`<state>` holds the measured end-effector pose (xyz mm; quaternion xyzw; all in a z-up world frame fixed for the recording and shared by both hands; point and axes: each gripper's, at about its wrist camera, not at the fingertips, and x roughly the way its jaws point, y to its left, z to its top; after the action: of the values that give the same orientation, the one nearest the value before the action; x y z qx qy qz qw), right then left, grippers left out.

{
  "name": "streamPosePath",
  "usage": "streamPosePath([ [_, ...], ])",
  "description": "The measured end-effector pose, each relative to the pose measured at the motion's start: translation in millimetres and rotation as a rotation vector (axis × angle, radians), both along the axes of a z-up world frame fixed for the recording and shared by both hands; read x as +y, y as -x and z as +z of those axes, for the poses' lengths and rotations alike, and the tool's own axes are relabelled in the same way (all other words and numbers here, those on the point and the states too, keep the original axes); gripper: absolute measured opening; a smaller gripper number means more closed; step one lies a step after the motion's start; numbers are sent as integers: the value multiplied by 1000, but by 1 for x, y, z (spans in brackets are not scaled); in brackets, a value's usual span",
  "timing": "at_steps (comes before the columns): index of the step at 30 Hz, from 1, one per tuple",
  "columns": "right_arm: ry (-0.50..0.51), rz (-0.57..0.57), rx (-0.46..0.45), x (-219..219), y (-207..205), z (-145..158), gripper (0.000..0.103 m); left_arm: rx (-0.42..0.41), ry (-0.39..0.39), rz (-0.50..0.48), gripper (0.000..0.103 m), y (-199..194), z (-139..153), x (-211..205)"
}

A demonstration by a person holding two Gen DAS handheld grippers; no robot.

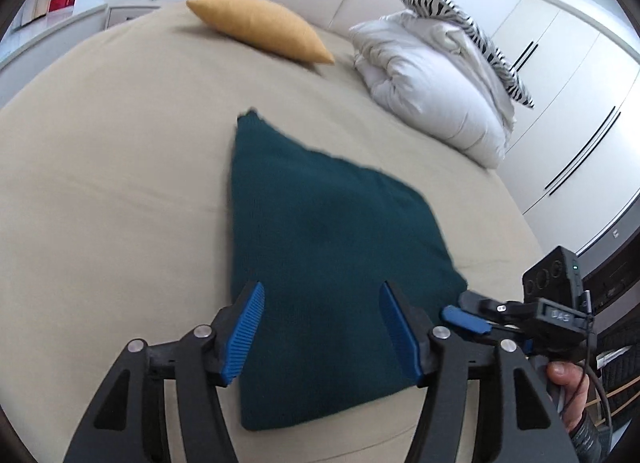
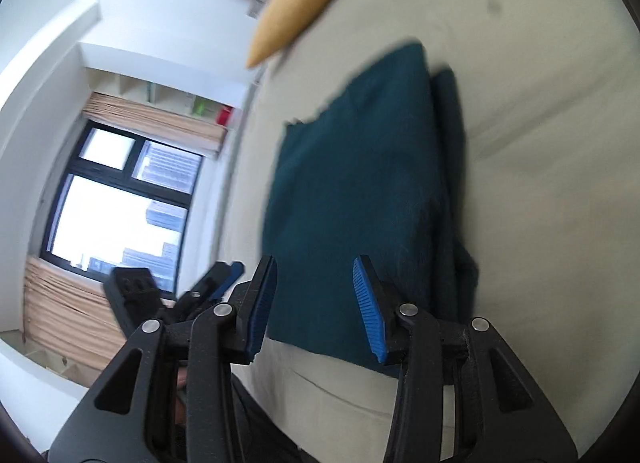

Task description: Fold small clothes

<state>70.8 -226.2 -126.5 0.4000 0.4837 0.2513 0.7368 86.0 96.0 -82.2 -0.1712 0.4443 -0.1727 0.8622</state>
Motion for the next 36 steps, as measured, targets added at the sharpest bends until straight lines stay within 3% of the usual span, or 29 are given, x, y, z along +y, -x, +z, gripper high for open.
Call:
streamPosePath([
  [1, 21, -17, 51, 2, -1, -15, 36, 16, -15, -8, 63, 2, -9, -3],
  [4, -96, -70, 67, -15, 9, -37, 31, 7, -51, -8, 63, 13, -13, -5],
  [6, -95, -97, 50, -26, 18, -35, 33, -10, -65, 1, 63, 17, -8, -3],
  [8, -46, -140, 32, -37, 31, -26, 36, -77, -126, 26, 64, 27, 8, -2],
  [10, 105, -202, 7, -44, 42, -9, 36, -170, -176, 61, 75, 40, 30, -2],
  [12, 206, -227, -47, -42, 49, 12, 36, -263, -221, 102, 98, 54, 51, -3],
  [13, 284, -241, -85, -43, 50, 28, 36, -327, -253, 131, 103, 63, 64, -4],
  [16, 495, -260, -222, -20, 54, 77, 43, -519, -356, 217, 103, 89, 100, -8],
  [18, 611, -282, -316, -13, 59, 107, 64, -567, -424, 269, 103, 97, 113, -10],
  [19, 691, -314, -373, -3, 62, 124, 70, -588, -469, 303, 103, 103, 121, -12],
  [21, 769, -366, -474, -6, 72, 151, 90, -598, -500, 322, 103, 110, 131, -12],
  [23, 822, -436, -577, 3, 88, 180, 103, -573, -501, 316, 103, 116, 143, -13],
  [27, 890, -486, -728, 5, 118, 225, 103, -534, -545, 313, 103, 118, 159, -20],
  [30, 863, -464, -739, 7, 120, 247, 103, -495, -496, 316, 103, 115, 158, -18],
  [32, 846, -434, -733, 6, 124, 256, 103, -409, -490, 305, 103, 108, 144, -17],
  [36, 880, -387, -610, 13, 113, 245, 103, -287, -435, 277, 103, 96, 115, -15],
])
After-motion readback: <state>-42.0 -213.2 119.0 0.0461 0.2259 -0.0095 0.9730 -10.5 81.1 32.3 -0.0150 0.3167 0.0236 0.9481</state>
